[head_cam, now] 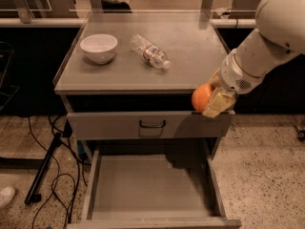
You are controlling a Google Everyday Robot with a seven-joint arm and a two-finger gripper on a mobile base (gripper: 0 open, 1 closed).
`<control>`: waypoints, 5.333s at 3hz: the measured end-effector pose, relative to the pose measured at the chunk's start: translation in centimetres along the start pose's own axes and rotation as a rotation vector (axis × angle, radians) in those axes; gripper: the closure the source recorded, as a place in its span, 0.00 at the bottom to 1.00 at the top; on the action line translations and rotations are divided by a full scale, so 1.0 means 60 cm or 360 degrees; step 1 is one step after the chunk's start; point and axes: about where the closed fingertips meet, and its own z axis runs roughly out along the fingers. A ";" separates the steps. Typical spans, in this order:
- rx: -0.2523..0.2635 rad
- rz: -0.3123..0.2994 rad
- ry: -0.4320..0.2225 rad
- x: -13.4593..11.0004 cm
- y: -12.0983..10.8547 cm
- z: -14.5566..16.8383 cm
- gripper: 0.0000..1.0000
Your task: Place orange into middle drawer
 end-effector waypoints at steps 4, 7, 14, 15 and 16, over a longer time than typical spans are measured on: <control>-0.0337 0.0061 0.0026 0.025 0.121 0.212 1.00; -0.0456 0.0249 0.0013 0.048 0.166 0.311 1.00; -0.0690 0.0625 0.0114 0.114 0.269 0.608 1.00; -0.0732 0.0655 0.0109 0.122 0.277 0.639 1.00; -0.0763 0.0684 0.0124 0.138 0.276 0.674 1.00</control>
Offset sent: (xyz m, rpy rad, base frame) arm -0.0386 0.0345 -0.1150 0.0349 0.1936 0.0049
